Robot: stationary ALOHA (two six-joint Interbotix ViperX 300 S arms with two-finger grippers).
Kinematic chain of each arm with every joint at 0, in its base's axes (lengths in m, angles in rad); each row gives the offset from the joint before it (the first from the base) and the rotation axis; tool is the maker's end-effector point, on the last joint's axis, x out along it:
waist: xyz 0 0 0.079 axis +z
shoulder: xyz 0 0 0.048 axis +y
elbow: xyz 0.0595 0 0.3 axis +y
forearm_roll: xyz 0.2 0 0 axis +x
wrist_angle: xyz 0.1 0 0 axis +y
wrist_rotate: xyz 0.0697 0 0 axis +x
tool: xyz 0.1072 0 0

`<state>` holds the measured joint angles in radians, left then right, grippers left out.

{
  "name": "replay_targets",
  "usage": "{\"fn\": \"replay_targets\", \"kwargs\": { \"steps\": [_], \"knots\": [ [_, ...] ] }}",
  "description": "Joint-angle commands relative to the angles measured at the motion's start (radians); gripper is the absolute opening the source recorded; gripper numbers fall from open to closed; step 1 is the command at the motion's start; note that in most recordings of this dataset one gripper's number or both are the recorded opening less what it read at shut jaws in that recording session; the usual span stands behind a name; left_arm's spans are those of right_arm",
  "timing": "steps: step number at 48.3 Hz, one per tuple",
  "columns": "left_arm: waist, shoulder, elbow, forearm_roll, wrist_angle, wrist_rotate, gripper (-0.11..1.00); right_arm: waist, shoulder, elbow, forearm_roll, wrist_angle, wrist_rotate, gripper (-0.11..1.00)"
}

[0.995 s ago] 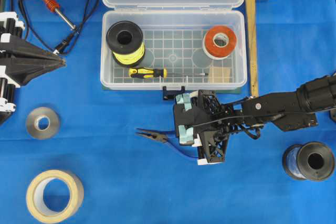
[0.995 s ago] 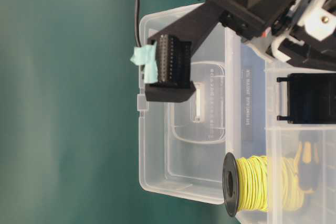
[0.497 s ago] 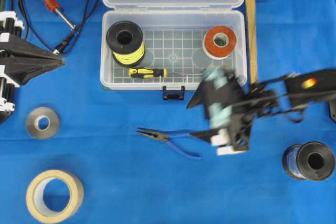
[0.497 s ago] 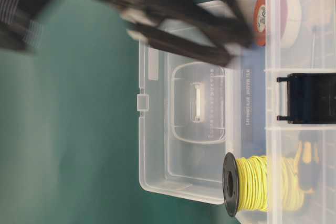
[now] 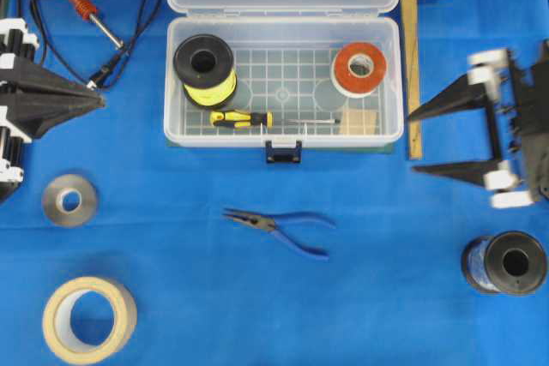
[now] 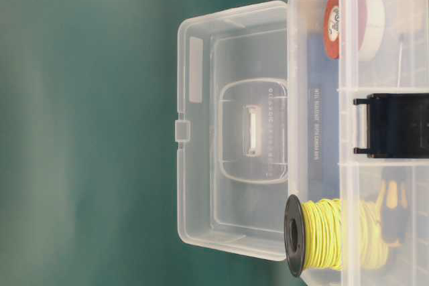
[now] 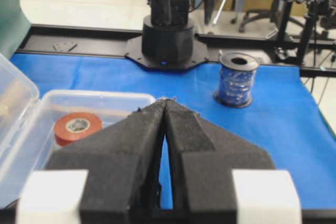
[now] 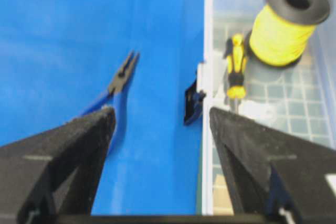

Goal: Pick the nipper from the toolbox among several items.

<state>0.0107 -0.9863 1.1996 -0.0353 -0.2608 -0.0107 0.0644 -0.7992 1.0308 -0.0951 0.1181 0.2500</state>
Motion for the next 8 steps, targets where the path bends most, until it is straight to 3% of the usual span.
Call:
{"fn": "replay_targets", "kwargs": {
  "steps": [1, 8],
  "knots": [
    [0.002, 0.005, -0.009, -0.002, -0.005, -0.002, 0.0, -0.017, -0.064, 0.052, 0.002, -0.044, 0.002, 0.74],
    [0.002, 0.006, -0.006, -0.002, -0.005, -0.003, 0.0, -0.041, -0.14, 0.16, 0.008, -0.126, 0.005, 0.74]
  ]
}}
